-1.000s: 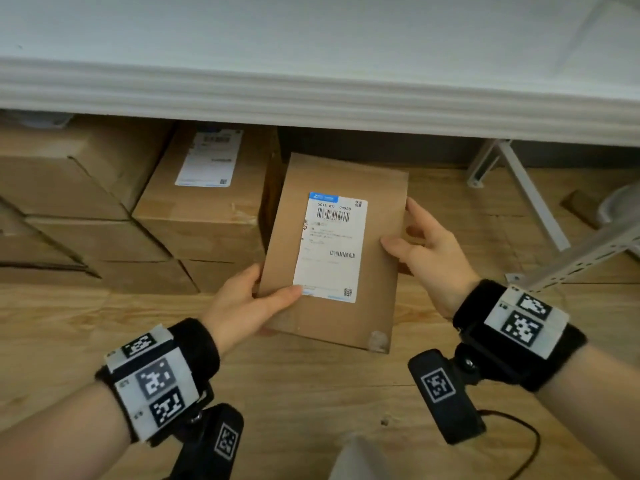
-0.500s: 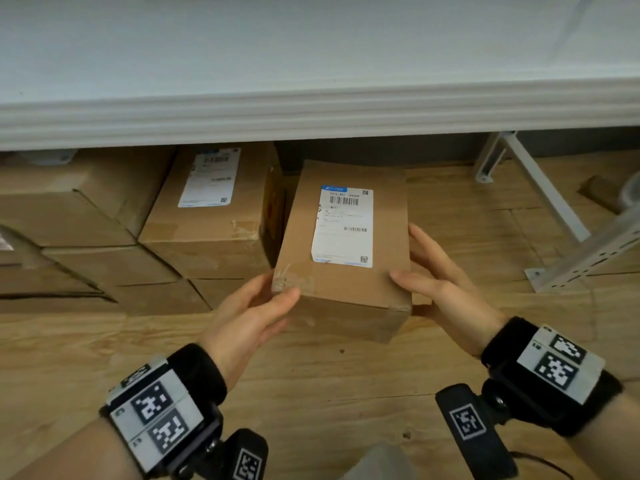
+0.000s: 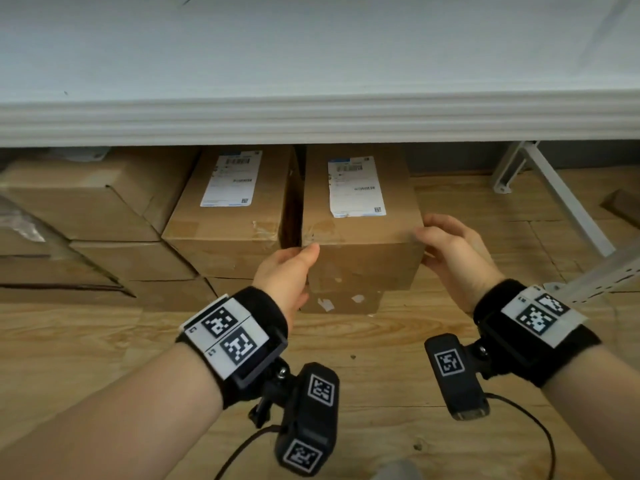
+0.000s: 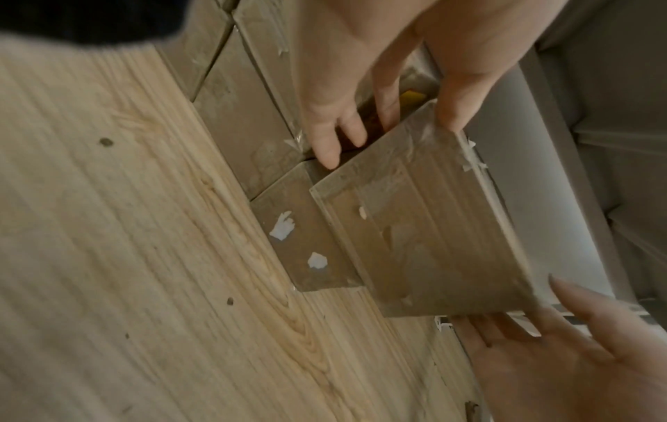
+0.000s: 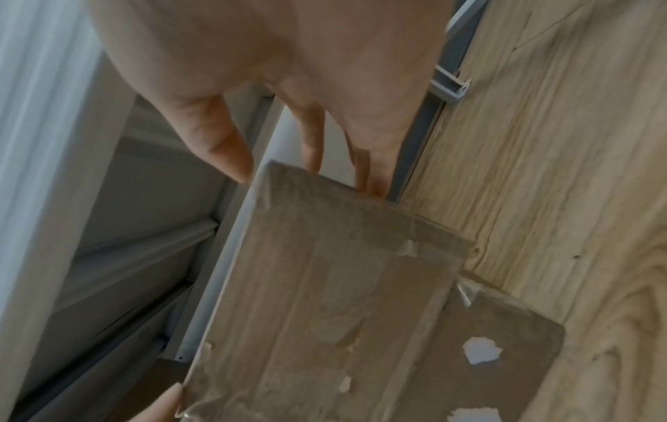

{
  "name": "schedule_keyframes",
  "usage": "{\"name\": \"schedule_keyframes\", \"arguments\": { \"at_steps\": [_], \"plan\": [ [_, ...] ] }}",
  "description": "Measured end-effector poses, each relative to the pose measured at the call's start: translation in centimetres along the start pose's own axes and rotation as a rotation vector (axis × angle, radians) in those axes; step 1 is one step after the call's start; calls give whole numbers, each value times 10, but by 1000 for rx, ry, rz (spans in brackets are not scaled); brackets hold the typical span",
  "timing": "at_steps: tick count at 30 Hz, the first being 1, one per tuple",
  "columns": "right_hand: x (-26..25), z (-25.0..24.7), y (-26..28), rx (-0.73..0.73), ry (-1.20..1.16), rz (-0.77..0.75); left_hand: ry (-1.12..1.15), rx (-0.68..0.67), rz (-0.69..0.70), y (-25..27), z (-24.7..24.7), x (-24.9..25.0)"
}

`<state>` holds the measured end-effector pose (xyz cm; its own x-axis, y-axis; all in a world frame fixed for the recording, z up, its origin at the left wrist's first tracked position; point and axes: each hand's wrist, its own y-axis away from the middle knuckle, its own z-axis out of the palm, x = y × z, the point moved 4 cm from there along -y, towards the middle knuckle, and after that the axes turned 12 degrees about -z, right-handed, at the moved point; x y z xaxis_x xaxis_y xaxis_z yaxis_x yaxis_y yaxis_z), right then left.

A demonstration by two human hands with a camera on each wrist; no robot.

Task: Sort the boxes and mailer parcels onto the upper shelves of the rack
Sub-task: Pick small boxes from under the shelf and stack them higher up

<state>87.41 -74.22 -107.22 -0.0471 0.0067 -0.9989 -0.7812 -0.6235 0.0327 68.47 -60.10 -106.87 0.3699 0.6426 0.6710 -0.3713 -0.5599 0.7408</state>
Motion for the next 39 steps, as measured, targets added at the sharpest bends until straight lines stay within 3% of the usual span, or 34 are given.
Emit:
{"name": "schedule_keyframes", "arguments": {
  "at_steps": [8, 28, 35, 39],
  "plan": [
    [10, 17, -5, -17, 14, 36, 189, -38, -84, -6, 1, 1],
    [13, 47, 2, -39, 101, 1, 69, -24, 42, -17, -32, -11],
    [6, 45, 3, -87, 254, 0, 15, 15, 25, -19, -35, -10],
    [-12, 47, 14, -181, 356, 104, -80, 70, -44, -1, -35, -3]
  ]
}}
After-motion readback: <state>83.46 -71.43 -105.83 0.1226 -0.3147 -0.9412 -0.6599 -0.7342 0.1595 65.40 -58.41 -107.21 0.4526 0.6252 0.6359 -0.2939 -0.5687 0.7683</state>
